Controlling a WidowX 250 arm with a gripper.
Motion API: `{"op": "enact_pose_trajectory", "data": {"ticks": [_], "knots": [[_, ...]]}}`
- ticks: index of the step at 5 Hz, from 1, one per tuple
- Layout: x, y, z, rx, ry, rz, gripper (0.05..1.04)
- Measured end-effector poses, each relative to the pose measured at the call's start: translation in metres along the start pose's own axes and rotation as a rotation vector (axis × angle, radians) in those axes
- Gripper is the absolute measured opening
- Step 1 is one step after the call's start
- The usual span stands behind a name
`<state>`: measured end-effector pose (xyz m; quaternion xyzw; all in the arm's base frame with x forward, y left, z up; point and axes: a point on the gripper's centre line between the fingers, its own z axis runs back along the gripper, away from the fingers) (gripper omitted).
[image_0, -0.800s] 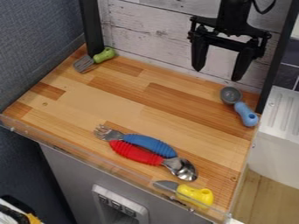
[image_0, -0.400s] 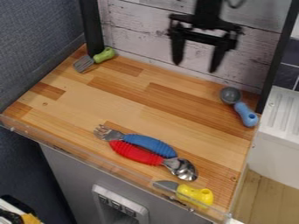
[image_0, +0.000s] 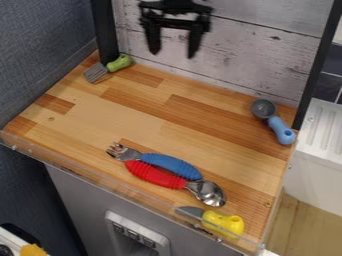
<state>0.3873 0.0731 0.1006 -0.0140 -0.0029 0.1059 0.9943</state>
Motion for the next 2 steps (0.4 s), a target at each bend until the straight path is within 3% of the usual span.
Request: {"op": "enact_pose_trajectory", "data": {"ticks": [2], "knots": [[0.028, 0.072, 0.011, -0.018, -0.031, -0.097, 0.999]]}}
